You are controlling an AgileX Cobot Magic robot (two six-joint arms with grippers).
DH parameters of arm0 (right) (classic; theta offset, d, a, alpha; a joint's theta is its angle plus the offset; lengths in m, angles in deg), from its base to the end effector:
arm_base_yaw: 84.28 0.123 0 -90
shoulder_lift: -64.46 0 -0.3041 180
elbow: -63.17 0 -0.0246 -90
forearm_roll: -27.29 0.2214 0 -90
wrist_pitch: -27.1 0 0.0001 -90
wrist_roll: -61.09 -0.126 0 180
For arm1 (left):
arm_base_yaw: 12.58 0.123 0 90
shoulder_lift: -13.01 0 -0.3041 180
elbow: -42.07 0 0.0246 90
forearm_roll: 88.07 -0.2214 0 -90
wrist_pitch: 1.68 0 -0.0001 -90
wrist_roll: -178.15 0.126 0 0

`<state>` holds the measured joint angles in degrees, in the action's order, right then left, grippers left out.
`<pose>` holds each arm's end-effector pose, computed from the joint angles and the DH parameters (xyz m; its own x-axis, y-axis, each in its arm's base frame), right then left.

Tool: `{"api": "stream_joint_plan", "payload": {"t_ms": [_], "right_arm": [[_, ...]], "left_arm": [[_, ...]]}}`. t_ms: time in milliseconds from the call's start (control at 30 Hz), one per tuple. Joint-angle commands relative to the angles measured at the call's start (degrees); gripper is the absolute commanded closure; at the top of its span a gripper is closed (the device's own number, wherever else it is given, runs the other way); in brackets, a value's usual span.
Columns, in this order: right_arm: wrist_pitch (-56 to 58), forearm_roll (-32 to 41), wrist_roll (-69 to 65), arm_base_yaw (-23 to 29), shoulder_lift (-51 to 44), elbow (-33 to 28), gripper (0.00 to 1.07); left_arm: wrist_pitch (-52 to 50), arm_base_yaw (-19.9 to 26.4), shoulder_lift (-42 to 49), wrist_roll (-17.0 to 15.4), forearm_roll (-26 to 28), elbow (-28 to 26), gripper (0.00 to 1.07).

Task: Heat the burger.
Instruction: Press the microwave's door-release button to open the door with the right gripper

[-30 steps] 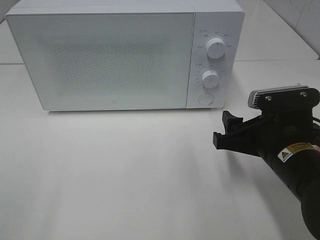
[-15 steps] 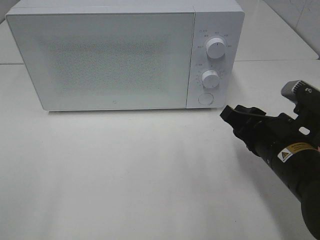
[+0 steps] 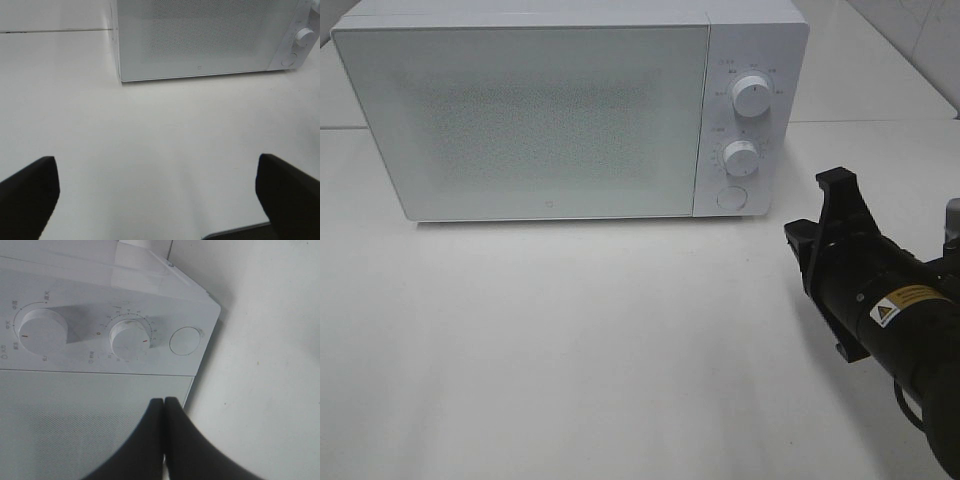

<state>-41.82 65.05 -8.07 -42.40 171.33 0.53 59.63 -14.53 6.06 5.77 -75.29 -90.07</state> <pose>0.2360 0.1149 0.1731 -0.1556 0.9581 -0.2406 0.1855 0.2676 0.9455 -0.0244 -0.0236 0.2542 -0.4252 0.0386 -0.9043 0.2189 0.9738 -0.0614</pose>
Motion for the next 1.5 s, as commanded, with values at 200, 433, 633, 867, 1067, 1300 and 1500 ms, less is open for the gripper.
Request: {"api": "stream_joint_plan", "payload": {"t_ms": [200,433,633,867,1067,1300,1500], "right_arm": [[-0.3,-1.3,-4.0,0.2,-0.1,0.0,1.07],[1.9,0.7,-3.2,0.1,0.1,2.8,1.07],[2.1,0.8,-3.7,-0.1,4.3,6.4,1.07],[2.3,-1.0,-7.0,-1.9,10.0,9.7,1.07],[3.0,0.5,-7.0,-1.9,12.0,12.3,1.07],[5.4,2.5,-7.0,-2.5,14.8,15.3,1.07],[6.9,1.9,-6.2,-5.8,15.3,18.3,1.07]], "left_arm": [[0.2,0.2,-0.1,-0.1,0.3,0.2,0.07],[0.2,0.2,-0.1,-0.1,0.3,0.2,0.07],[0.2,0.2,-0.1,-0.1,0.3,0.2,0.07],[0.2,0.2,-0.1,-0.1,0.3,0.2,0.07],[0.2,0.2,-0.1,-0.1,0.3,0.2,0.07],[0.2,0.2,-0.1,-0.1,0.3,0.2,0.07],[0.2,0.2,-0.1,-0.1,0.3,0.2,0.07]]}}
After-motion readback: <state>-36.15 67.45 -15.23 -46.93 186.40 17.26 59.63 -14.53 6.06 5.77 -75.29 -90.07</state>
